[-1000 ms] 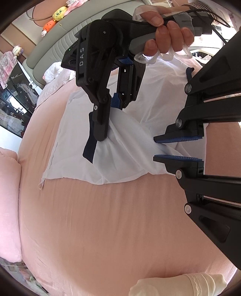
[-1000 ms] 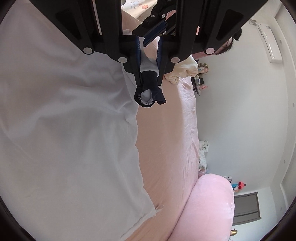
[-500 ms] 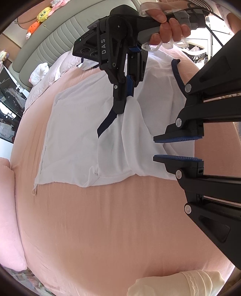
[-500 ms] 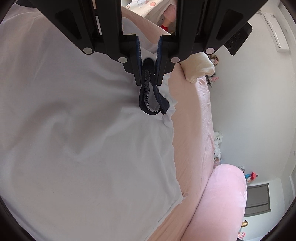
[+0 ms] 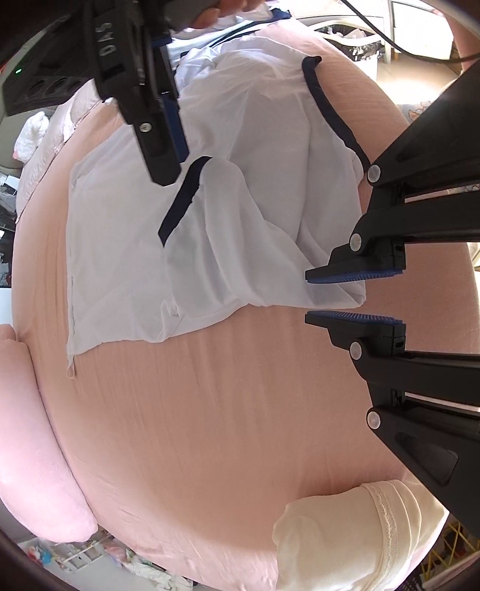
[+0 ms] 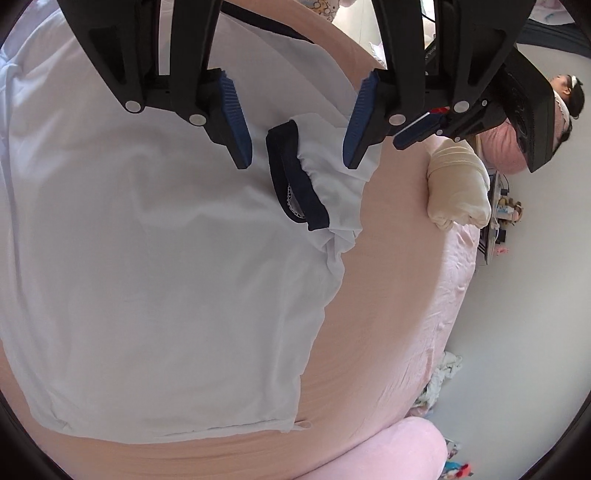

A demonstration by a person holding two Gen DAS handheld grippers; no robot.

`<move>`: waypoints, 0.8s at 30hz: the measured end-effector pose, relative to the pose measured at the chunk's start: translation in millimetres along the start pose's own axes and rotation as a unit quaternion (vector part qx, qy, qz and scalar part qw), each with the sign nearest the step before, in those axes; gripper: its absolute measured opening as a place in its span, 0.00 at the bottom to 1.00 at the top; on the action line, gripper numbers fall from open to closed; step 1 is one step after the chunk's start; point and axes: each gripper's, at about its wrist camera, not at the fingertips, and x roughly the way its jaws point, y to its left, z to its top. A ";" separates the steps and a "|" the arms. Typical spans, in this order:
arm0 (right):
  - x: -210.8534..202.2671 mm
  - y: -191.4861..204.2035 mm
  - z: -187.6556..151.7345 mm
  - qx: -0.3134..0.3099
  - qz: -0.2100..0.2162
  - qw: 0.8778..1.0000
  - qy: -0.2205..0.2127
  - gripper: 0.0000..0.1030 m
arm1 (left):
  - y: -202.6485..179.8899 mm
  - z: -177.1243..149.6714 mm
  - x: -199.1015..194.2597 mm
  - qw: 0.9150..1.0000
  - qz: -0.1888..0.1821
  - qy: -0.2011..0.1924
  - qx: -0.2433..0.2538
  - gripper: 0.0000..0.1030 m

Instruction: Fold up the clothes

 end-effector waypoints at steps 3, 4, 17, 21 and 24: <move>4.0 5.8 11.8 -0.026 -0.005 0.999 0.036 0.49 | -5.0 0.7 1.0 1.000 0.012 0.006 0.023 0.13; 6.7 8.7 15.2 -0.038 -0.013 0.998 0.047 0.49 | -7.8 1.5 -1.0 1.000 0.015 0.001 0.026 0.13; 44.0 17.5 54.9 -0.046 0.006 0.988 0.150 0.49 | -4.3 10.3 24.2 0.999 -0.018 0.026 0.036 0.13; 45.8 19.1 69.9 -0.043 0.027 0.987 0.152 0.49 | -5.9 1.4 12.0 0.997 -0.063 0.001 0.032 0.13; 54.3 18.6 75.1 -0.045 0.026 0.985 0.162 0.49 | -8.0 -5.8 2.4 0.997 -0.073 -0.013 0.039 0.13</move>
